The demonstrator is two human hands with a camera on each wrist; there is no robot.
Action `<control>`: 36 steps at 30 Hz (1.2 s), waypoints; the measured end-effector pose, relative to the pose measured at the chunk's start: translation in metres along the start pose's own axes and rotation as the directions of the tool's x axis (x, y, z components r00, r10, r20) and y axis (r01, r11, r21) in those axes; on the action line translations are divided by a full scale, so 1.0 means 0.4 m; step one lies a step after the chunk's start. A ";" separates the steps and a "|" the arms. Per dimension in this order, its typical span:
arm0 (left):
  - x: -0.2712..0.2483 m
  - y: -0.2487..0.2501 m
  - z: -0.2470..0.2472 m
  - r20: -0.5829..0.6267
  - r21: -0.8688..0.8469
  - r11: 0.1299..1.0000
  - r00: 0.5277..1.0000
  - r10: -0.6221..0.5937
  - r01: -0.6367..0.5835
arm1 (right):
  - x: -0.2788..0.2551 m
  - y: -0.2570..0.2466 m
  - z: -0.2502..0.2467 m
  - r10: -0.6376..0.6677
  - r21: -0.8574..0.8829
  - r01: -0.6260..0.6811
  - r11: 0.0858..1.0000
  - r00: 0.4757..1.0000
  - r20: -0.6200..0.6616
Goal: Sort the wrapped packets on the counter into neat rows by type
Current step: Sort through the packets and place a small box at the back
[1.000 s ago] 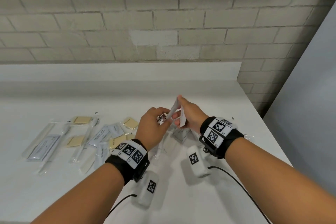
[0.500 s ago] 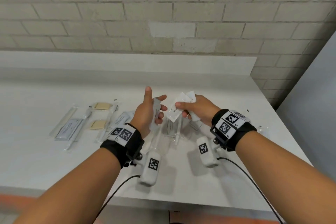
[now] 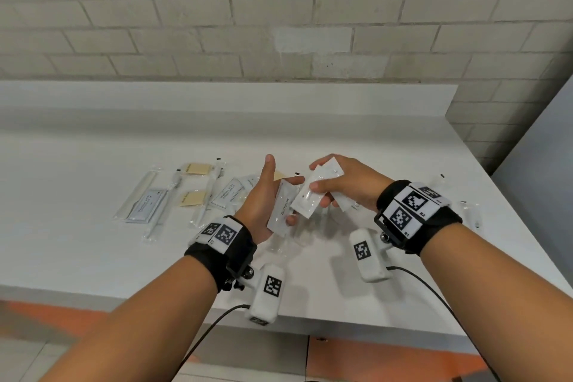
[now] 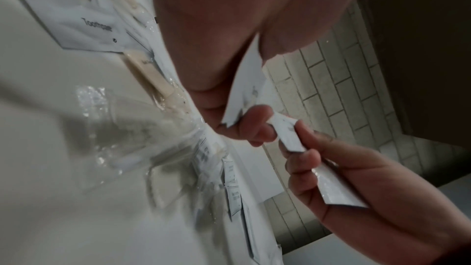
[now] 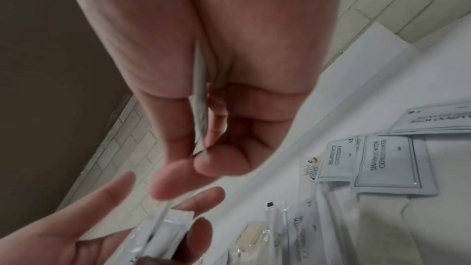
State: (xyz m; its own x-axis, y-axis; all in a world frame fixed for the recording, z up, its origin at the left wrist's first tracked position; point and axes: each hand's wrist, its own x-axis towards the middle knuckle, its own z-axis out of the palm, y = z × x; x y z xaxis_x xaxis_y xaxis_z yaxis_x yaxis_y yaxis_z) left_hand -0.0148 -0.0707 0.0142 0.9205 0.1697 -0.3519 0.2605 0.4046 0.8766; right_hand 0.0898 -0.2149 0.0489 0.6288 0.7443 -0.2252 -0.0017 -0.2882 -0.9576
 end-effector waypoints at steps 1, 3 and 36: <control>0.006 -0.010 -0.005 -0.033 -0.006 1.000 0.999 0.005 -0.005 | -0.001 0.002 0.000 -0.003 0.010 0.003 1.000 0.999 -0.043; 0.006 -0.020 -0.002 -0.041 -0.003 1.000 0.999 0.021 -0.021 | -0.004 0.002 -0.002 -0.011 0.036 0.015 0.999 0.996 -0.093; -0.038 0.026 -0.319 -0.388 0.185 0.974 0.901 0.193 -0.129 | 0.222 -0.087 0.184 0.001 -0.263 -0.031 0.964 0.994 -0.113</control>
State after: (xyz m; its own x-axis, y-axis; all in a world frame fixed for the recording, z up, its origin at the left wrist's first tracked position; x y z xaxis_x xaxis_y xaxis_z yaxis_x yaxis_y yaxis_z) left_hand -0.0634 0.0453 -0.0132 0.7667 0.5800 -0.2752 0.1887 0.2062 0.9602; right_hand 0.0886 -0.0945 0.0492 0.7128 0.6710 -0.2042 0.1832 -0.4592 -0.8693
